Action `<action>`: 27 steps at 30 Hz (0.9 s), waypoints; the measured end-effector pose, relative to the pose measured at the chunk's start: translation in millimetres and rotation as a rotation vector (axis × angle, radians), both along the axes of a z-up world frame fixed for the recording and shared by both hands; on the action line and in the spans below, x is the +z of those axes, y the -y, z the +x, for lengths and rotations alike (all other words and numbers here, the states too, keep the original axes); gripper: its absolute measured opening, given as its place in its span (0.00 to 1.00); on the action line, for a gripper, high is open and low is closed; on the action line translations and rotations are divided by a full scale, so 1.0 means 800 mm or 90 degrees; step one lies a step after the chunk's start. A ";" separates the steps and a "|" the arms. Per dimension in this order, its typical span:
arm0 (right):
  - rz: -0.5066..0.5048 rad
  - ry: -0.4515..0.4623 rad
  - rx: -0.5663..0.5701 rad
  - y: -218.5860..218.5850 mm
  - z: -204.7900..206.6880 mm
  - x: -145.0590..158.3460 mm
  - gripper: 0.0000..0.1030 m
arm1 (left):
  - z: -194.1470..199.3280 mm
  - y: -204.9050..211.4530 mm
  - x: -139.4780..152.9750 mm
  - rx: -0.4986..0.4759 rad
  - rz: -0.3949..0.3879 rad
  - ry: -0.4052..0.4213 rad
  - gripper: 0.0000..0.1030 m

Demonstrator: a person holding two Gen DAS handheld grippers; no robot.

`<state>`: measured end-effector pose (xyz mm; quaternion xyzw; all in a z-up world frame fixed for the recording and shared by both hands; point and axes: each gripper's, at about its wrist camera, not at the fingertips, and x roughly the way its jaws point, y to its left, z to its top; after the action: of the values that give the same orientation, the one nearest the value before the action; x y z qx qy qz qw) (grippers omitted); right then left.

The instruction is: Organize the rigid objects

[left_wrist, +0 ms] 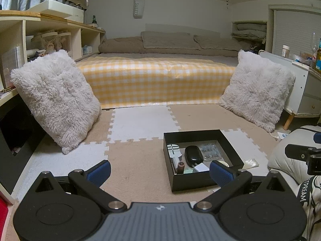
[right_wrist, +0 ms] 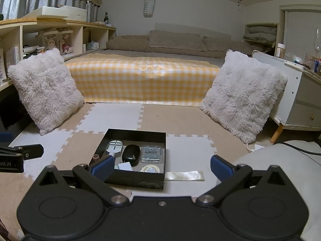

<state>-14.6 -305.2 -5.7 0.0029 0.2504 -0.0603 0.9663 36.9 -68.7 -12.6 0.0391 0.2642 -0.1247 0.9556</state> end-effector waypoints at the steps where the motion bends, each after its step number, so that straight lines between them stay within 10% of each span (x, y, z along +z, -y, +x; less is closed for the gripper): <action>1: 0.000 0.000 0.000 0.000 0.000 0.000 1.00 | 0.000 0.000 0.000 -0.001 0.000 0.000 1.00; 27: 0.000 0.002 0.000 0.000 -0.002 0.000 1.00 | -0.001 -0.001 0.001 -0.001 -0.002 0.000 1.00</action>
<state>-16.2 -304.9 -5.4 0.0031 0.2490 -0.0601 0.9666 36.1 -67.5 -12.0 0.0380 0.2638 -0.1255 0.9556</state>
